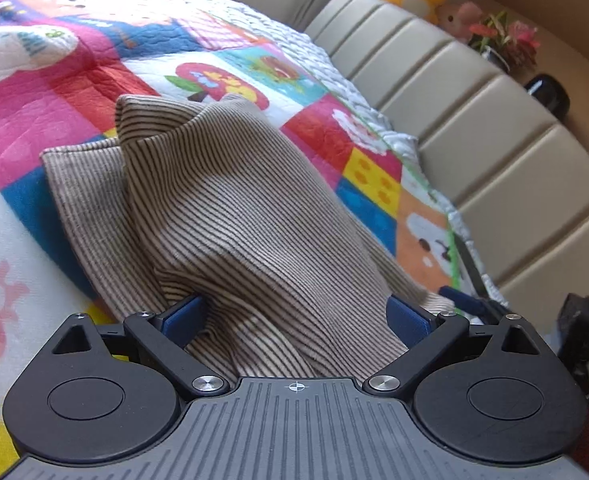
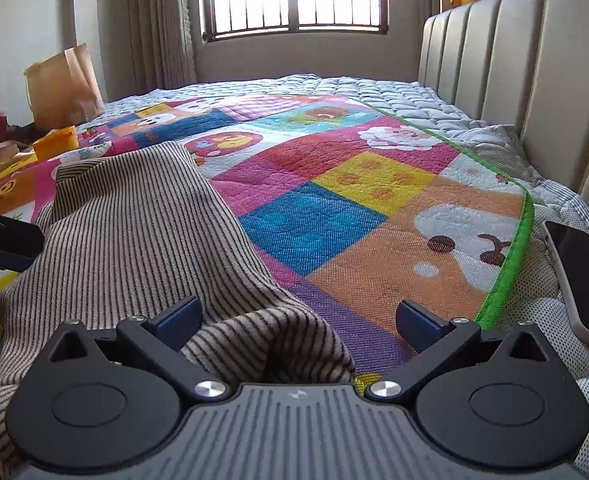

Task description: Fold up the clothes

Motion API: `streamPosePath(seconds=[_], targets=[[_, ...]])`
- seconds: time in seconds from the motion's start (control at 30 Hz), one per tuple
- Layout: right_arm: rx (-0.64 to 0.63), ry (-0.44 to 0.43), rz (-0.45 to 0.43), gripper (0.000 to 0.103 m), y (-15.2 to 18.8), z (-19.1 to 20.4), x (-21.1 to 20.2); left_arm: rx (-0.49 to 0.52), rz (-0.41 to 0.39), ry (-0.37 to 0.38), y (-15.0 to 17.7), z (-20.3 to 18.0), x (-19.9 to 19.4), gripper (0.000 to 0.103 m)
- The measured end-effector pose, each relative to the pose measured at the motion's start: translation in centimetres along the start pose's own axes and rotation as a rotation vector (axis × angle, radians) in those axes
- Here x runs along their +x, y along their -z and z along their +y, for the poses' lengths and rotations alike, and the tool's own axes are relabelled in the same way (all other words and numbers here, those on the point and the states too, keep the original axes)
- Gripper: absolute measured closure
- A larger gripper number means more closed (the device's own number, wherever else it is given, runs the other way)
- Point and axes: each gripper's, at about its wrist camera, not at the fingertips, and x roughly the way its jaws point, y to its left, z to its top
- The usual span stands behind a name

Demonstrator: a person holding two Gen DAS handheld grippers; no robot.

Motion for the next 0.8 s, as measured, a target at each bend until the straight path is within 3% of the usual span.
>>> streamPosePath(seconds=[0.27, 0.37, 0.6, 0.8], targets=[[0.059, -0.064, 0.011, 0.0, 1.8, 2.0, -2.3, -0.015, 0.001, 0.028, -2.6, 0.8, 2.6, 0.004], [0.061, -0.048, -0.02, 0.0, 2.6, 3.5, -2.8, -0.04, -0.006, 0.033, -3.0, 1.2, 2.6, 0.004], [0.132, -0.072, -0.043, 0.0, 3.4, 2.9, -3.0, 0.042, -0.017, -0.008, -0.9, 1.1, 0.4, 0.006], [0.132, -0.077, -0.039, 0.0, 3.4, 2.7, -2.7, 0.175, -0.047, -0.094, 2.3, 0.4, -2.0, 0.005]])
